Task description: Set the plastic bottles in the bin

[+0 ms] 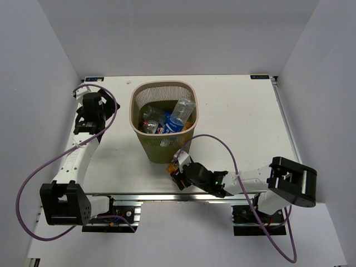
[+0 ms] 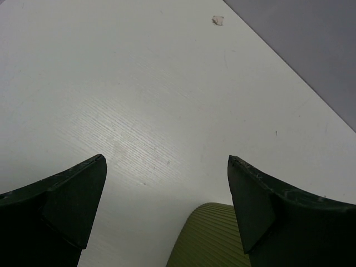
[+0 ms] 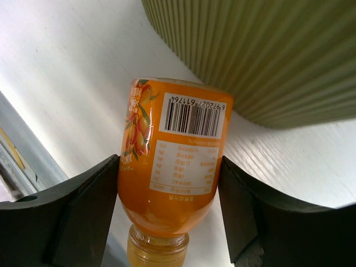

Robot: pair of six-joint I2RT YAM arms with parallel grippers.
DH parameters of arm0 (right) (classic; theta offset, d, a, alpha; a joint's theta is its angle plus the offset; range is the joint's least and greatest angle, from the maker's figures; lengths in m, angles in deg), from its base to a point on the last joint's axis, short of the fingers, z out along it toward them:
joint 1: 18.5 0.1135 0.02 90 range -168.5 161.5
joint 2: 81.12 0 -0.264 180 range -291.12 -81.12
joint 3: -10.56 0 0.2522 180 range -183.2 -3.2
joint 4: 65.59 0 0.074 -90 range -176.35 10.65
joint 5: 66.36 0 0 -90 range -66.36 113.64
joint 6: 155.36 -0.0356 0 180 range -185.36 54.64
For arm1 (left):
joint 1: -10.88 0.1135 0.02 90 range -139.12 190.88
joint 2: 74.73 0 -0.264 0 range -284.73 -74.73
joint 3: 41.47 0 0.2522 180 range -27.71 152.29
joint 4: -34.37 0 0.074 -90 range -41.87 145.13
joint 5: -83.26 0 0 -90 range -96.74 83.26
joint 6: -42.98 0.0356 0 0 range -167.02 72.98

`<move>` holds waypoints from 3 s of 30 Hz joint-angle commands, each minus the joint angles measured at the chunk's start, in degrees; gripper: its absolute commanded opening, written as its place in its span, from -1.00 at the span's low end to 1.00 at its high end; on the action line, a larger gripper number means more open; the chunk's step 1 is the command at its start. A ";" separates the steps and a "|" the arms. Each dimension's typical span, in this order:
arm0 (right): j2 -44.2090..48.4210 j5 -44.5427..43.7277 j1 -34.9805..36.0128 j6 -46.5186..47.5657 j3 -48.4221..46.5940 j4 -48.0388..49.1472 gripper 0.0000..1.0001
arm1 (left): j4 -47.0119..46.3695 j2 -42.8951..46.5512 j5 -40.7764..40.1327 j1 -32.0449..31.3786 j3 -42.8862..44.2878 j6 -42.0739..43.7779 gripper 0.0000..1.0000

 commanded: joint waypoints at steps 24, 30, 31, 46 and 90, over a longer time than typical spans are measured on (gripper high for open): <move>40.43 -11.01 -15.22 19.58 -23.39 -23.46 -0.57 | -6.78 -3.94 8.58 0.25 -4.61 4.30 0.96; 19.43 16.50 -15.14 29.17 -48.43 -35.39 -0.48 | -14.06 -7.37 18.85 0.86 -2.41 6.06 0.96; 14.79 21.40 -15.22 30.31 -53.42 -36.38 -0.47 | -15.55 -8.24 20.78 2.95 -2.41 5.72 0.96; -10.99 33.58 -15.14 37.35 -72.27 -47.19 0.19 | -54.94 -27.15 66.51 12.11 -1.35 -13.01 0.96; 5.87 49.22 -63.56 -5.63 -45.84 -15.91 0.79 | -37.19 -22.93 58.42 12.11 -1.26 0.09 0.96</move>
